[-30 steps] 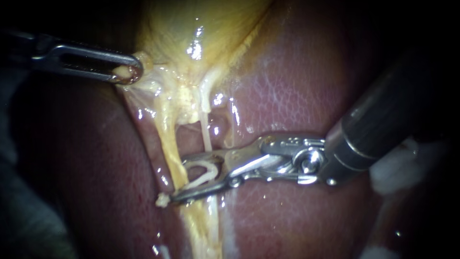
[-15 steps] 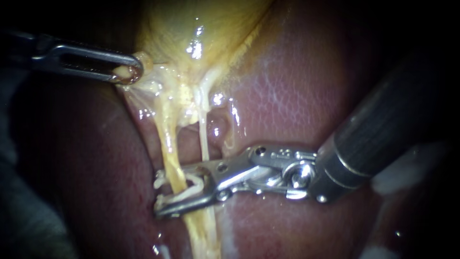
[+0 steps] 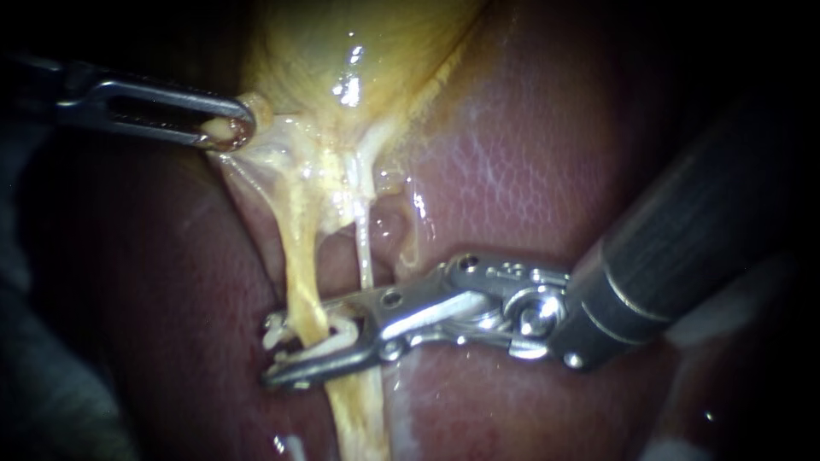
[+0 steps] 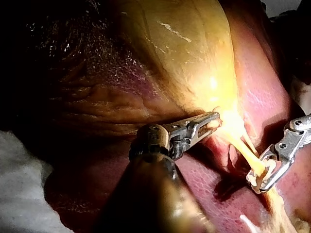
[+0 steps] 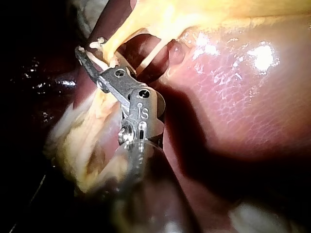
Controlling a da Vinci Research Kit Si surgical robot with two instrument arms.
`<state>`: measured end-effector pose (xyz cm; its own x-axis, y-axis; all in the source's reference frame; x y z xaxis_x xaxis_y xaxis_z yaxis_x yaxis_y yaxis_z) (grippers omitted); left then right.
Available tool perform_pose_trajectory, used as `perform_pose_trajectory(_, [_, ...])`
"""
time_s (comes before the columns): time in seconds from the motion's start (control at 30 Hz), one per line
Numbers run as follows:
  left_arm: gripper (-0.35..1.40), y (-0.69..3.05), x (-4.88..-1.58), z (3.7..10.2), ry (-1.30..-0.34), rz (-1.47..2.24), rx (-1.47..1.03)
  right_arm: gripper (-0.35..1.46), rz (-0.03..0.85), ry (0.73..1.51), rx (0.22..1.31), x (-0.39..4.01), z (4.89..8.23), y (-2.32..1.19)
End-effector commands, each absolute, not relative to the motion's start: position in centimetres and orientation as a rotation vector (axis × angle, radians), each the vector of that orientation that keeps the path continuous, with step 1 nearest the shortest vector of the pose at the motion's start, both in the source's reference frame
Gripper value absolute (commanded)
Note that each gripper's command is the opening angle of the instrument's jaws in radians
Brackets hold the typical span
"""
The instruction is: Clipping second clip left tube
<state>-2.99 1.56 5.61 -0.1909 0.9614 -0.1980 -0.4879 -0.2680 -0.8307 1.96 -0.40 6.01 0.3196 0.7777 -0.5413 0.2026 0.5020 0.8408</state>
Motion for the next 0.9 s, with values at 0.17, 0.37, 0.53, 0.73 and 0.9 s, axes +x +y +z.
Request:
perform_pose_trajectory(0.17, [-0.35,1.56,-2.99,5.61,-0.763,1.69,-0.897,-0.21,0.48,1.218,1.021,1.94,6.0,-0.4])
perform_pose_trajectory(0.37, [-0.35,1.56,-2.99,5.61,-0.763,1.69,-0.897,-0.35,0.511,1.194,1.063,1.9,6.0,-0.39])
perform_pose_trajectory(0.53, [-0.35,1.56,-2.99,5.61,-0.763,1.69,-0.897,-0.35,0.508,1.193,1.063,1.89,6.02,-0.41])
perform_pose_trajectory(0.73, [-0.35,1.56,-2.99,5.61,-0.763,1.69,-0.897,-0.35,0.507,1.193,1.063,1.89,6.03,-0.42])
perform_pose_trajectory(0.9, [-0.35,1.57,-2.99,5.62,-0.763,1.69,-0.897,-0.06,0.52,1.196,1.048,1.89,6.06,-0.4])
